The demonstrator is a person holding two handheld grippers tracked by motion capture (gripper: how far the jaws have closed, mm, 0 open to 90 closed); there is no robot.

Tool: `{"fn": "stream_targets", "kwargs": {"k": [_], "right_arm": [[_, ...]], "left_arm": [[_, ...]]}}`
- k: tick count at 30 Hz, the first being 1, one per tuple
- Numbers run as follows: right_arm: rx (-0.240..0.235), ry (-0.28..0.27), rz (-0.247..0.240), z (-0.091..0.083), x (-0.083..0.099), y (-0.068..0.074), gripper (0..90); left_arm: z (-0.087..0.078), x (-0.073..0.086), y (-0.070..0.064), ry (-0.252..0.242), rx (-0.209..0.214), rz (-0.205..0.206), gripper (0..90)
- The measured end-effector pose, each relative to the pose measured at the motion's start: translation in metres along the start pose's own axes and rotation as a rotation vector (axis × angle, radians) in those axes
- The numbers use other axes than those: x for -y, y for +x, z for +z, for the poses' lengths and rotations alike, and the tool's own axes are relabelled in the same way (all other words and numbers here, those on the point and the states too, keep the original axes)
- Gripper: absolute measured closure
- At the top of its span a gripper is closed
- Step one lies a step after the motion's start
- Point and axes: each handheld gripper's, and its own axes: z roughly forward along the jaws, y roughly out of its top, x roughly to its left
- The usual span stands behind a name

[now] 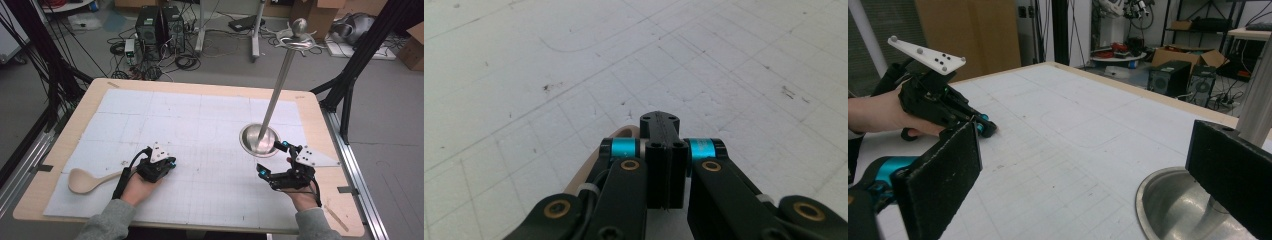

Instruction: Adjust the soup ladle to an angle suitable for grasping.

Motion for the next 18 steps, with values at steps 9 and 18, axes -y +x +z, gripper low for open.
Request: {"fn": "stream_targets", "kwargs": {"k": [9, 18], "right_arm": [[0.011, -0.01, 0.009, -0.003, 0.0, -0.002, 0.1], [0.027, -0.011, 0.011, -0.01, 0.0, -0.004, 0.1]], "left_arm": [[-0.018, -0.001, 0.0, -0.052, 0.06, 0.031, 89.8], [-0.069, -0.008, 0.034, -0.159, 0.161, -0.021, 87.4]]}}
